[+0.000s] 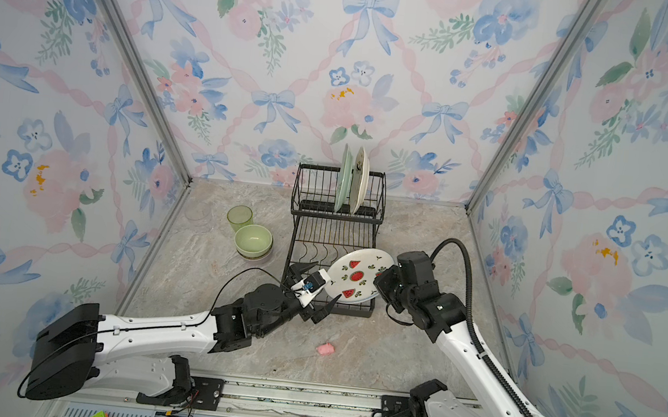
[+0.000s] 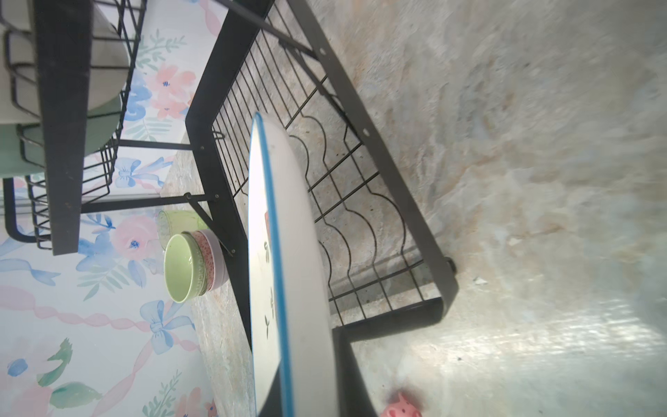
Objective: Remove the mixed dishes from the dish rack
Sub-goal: 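Carry the plate away from the rack and lower it flat with the right gripper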
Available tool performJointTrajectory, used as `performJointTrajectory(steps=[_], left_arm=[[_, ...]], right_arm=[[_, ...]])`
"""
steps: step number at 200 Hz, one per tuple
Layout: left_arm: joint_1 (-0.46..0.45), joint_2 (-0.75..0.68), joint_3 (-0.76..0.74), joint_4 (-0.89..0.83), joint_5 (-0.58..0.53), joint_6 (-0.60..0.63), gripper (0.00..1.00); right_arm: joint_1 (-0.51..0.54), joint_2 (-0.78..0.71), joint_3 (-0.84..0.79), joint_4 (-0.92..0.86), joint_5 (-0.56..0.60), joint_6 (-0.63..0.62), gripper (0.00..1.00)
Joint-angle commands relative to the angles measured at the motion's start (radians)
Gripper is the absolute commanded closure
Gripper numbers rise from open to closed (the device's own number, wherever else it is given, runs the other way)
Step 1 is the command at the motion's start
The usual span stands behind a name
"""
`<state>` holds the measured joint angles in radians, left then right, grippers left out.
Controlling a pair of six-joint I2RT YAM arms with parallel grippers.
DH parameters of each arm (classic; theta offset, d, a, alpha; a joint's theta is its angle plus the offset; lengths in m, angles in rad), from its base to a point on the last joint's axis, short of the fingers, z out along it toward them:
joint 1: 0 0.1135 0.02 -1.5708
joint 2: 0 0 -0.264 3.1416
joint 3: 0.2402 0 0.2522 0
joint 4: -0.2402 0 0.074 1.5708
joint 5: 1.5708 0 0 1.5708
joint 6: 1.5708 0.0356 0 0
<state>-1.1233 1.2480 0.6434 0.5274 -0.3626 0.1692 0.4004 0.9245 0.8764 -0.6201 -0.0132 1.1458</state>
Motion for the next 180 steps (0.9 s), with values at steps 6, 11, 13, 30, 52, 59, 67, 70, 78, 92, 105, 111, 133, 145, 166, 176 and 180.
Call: performJointTrajectory(steps=[6,11,13,30,52,59,67,70,78,92,105,111,133,145,166,176,180], left_arm=[[0.003,-0.024,-0.028,0.027,0.033,-0.055,0.02],[0.002,-0.025,-0.031,0.028,0.037,-0.058,0.02],[0.002,-0.026,-0.031,0.028,0.038,-0.061,0.02],[0.001,-0.033,-0.037,0.028,0.036,-0.065,0.02],[0.003,-0.055,-0.049,0.028,0.015,-0.073,0.02],[0.003,-0.064,-0.054,0.029,0.011,-0.076,0.02],[0.003,-0.074,-0.059,0.034,0.006,-0.08,0.02],[0.003,-0.077,-0.061,0.034,0.005,-0.082,0.02],[0.003,-0.084,-0.064,0.036,0.003,-0.083,0.02],[0.003,-0.092,-0.069,0.037,-0.003,-0.085,0.02],[0.003,-0.099,-0.072,0.037,-0.018,-0.09,0.02],[0.003,-0.102,-0.075,0.037,-0.022,-0.092,0.02],[0.003,-0.123,-0.084,0.041,-0.036,-0.09,0.02],[0.003,-0.136,-0.089,0.041,-0.045,-0.09,0.02],[0.003,-0.159,-0.104,0.05,-0.067,-0.089,0.02],[0.003,-0.168,-0.109,0.055,-0.075,-0.088,0.02],[0.003,-0.172,-0.11,0.055,-0.077,-0.089,0.02]], right_arm=[[-0.118,-0.109,0.01,-0.062,0.063,-0.081,1.0],[-0.14,-0.121,0.012,-0.082,0.068,-0.088,1.0],[-0.149,-0.126,0.012,-0.089,0.069,-0.091,1.0],[-0.228,-0.155,0.007,-0.124,0.071,-0.13,1.0],[-0.314,-0.176,-0.002,-0.147,0.07,-0.157,1.0],[-0.339,-0.182,-0.007,-0.145,0.065,-0.159,1.0],[-0.368,-0.186,-0.017,-0.128,0.05,-0.167,1.0],[-0.378,-0.187,-0.022,-0.121,0.044,-0.172,1.0],[-0.408,-0.187,-0.032,-0.103,0.03,-0.179,1.0],[-0.471,-0.177,-0.059,-0.066,-0.003,-0.194,1.0],[-0.54,-0.159,-0.095,-0.016,-0.056,-0.194,1.0],[-0.57,-0.149,-0.112,0.01,-0.081,-0.188,1.0],[-0.646,-0.112,-0.174,0.096,-0.139,-0.166,1.0],[-0.661,-0.103,-0.195,0.132,-0.135,-0.166,1.0],[-0.665,-0.123,-0.228,0.181,-0.059,-0.167,1.0],[-0.667,-0.131,-0.241,0.2,-0.032,-0.167,1.0],[-0.668,-0.132,-0.243,0.202,-0.026,-0.166,1.0]])
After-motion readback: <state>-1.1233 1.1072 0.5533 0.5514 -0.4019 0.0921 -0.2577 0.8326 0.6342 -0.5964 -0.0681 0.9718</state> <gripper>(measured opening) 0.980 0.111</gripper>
